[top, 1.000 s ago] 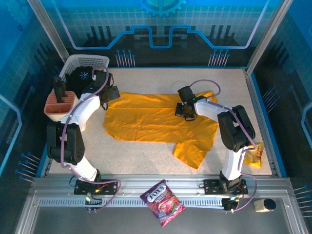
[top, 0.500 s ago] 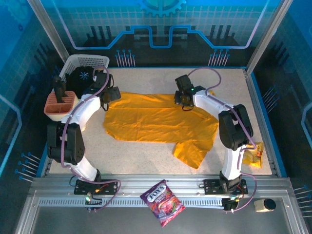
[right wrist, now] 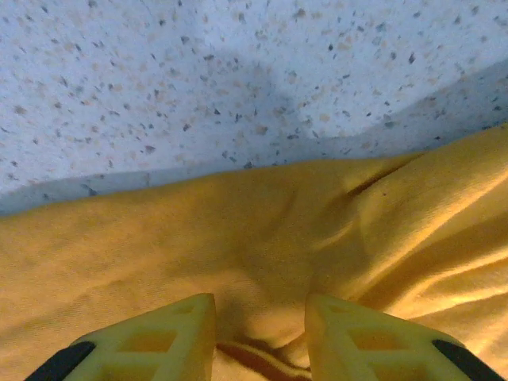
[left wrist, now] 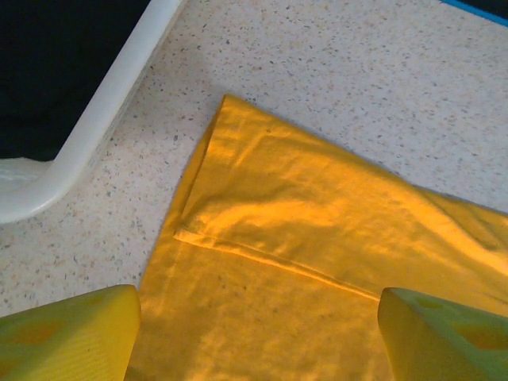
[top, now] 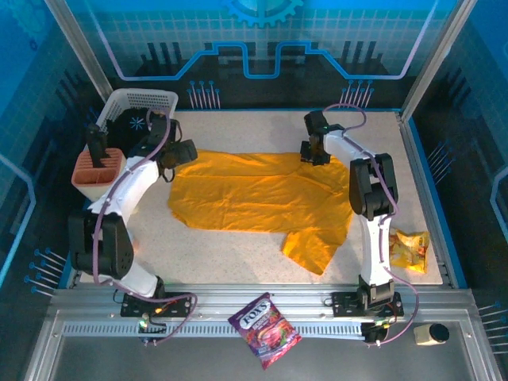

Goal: Fold and stack the t-shirts

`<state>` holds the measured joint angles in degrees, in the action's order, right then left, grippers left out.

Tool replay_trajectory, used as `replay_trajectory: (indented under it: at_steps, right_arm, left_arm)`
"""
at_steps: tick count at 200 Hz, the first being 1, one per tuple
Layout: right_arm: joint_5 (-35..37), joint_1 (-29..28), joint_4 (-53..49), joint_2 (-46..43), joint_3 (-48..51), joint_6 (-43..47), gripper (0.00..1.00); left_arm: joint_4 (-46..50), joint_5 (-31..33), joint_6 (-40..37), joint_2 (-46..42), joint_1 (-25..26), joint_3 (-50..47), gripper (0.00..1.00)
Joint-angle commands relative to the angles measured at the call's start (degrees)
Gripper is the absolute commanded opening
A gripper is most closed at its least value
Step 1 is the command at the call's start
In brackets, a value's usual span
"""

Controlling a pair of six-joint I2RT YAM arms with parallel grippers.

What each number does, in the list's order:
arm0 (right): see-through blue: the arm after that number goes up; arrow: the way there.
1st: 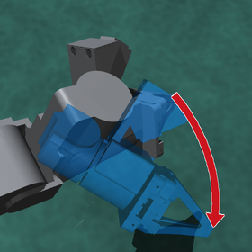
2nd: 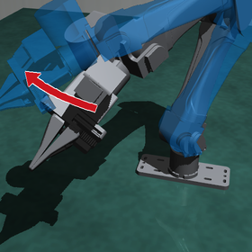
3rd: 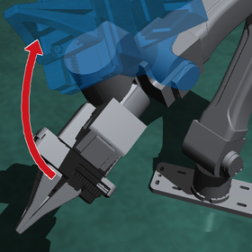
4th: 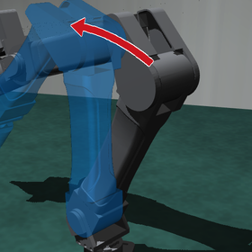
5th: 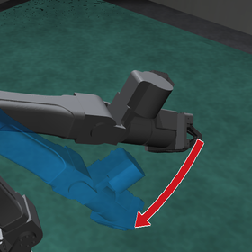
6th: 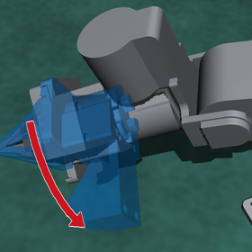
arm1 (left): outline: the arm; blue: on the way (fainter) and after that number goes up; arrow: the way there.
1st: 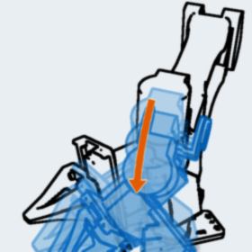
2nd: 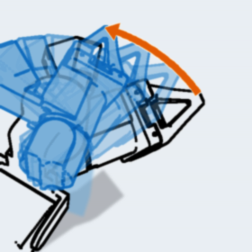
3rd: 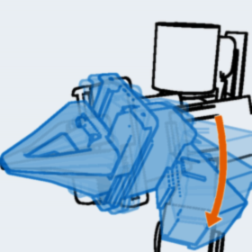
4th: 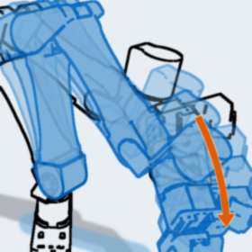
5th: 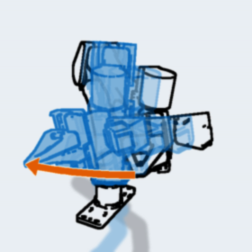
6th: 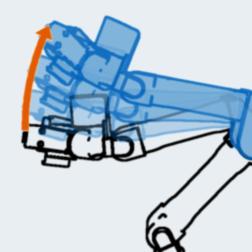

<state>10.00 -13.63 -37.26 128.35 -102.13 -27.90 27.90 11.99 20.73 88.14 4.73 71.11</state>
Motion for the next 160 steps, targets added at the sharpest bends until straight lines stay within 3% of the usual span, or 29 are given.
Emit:
replay_trajectory:
  at_steps: [1, 73, 116, 160]
  right_arm:
    - [-2.9, 0.3, -2.5, 1.2, -2.6, 2.3, 0.36]
    - [-5.3, -0.6, 0.8, -1.0, 2.4, 1.4, 0.32]
    - [-4.9, -0.6, 1.0, -1.5, 3.0, 1.3, 0.19]
    - [-4.1, -1.0, 0.9, -3.6, 3.4, 1.2, 0.16]
  left_arm:
    - [5.7, -1.6, 2.6, -4.1, 0.0, -1.5, 0.79]
    - [8.9, -2.2, 4.5, -7.6, 0.1, -5.2, 0.8]
    - [8.8, -2.6, 4.5, -7.5, 0.2, -4.8, 0.8]
    - [8.7, -2.7, 4.3, -7.7, 0.3, -4.8, 0.8]
